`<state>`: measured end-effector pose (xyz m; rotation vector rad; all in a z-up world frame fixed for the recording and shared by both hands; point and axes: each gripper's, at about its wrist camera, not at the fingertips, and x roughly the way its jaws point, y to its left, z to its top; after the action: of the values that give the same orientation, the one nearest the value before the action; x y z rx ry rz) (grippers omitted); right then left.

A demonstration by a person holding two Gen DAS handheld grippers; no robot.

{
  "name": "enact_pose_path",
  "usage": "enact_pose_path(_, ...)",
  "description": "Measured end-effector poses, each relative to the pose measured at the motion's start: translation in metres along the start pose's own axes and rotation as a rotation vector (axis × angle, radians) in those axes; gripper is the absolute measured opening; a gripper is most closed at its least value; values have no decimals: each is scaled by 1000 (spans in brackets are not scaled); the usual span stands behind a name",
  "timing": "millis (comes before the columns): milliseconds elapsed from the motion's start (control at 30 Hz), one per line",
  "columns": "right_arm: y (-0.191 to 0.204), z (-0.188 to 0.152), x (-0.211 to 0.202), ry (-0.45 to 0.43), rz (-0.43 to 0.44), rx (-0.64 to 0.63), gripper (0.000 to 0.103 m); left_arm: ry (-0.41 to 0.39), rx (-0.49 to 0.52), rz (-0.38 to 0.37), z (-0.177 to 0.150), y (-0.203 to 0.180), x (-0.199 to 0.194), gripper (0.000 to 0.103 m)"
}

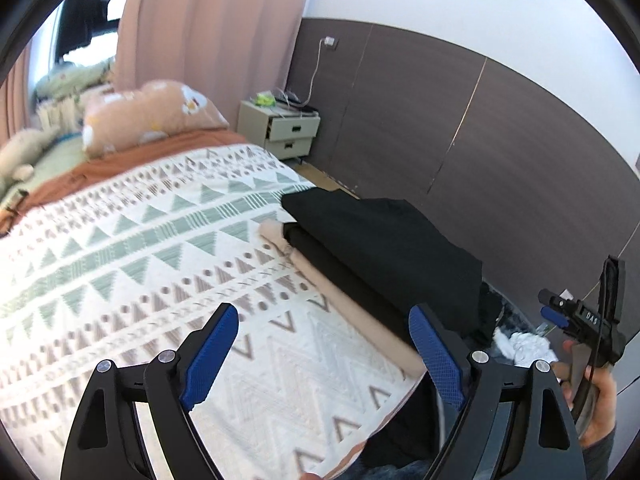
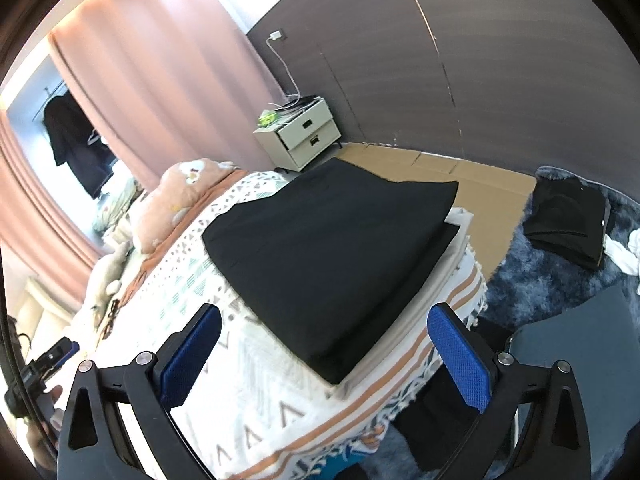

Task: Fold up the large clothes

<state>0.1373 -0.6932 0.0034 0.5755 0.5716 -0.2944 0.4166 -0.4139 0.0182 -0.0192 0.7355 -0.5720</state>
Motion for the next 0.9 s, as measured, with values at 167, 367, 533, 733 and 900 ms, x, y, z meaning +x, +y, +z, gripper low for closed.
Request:
enact_pose_path(167,25,-23,-31,-9,28,-34,103,-57,31,42,-22,-5,-51,88)
enact_pose_path(367,53,-52,-75,-36,37,-111,103,-94,-14,51,-53,0,-101,88)
enact_pose_path(533,72,-75,-104,-81,55,-163,103,-130,-18,105,-84,6,-140,88)
enact_pose_path(733,83,-104,-119,-95,91,-167,103,-158,-42,161,-118,21,-173,88)
enact_pose_path(900,94,-129,-124,-95,120,-187,103,-190,-99,212,-149,37,-203,88)
